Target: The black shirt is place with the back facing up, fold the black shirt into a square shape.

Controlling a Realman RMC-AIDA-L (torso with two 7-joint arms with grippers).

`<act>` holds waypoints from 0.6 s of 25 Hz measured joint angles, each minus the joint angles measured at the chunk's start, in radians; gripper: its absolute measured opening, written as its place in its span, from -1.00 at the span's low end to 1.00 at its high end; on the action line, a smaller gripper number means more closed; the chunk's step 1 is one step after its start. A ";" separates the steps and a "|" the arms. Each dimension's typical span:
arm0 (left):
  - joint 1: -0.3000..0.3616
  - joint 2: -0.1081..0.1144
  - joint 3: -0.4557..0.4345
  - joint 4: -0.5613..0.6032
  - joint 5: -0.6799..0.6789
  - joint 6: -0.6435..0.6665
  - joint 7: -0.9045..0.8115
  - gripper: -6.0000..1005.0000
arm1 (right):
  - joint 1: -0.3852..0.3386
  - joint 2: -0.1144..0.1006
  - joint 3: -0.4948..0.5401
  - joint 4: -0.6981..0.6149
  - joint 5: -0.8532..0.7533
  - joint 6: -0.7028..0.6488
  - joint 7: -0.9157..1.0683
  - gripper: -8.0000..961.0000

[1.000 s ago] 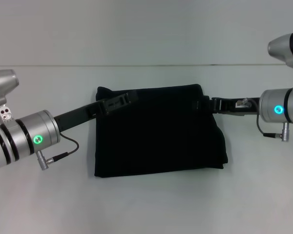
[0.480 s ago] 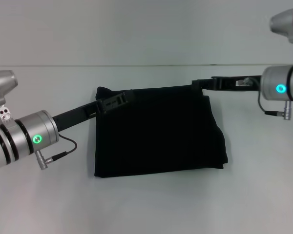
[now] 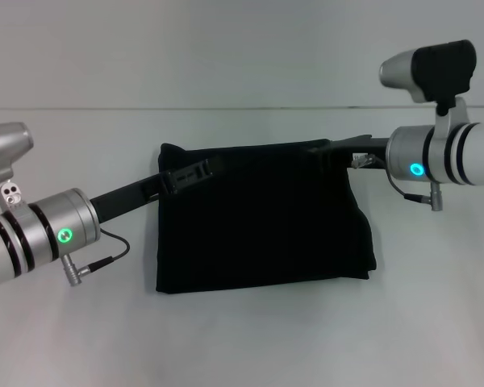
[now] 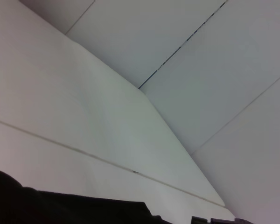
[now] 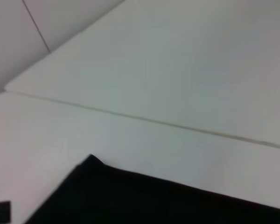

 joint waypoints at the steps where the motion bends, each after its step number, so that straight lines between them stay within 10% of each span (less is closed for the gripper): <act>1: 0.000 0.000 0.001 -0.003 0.000 0.000 0.000 0.91 | 0.002 0.000 0.000 0.012 0.004 0.017 -0.023 -0.44; 15: 0.010 -0.006 0.022 -0.032 0.003 0.000 -0.004 0.91 | 0.004 -0.003 -0.052 0.048 0.005 0.090 -0.085 -0.98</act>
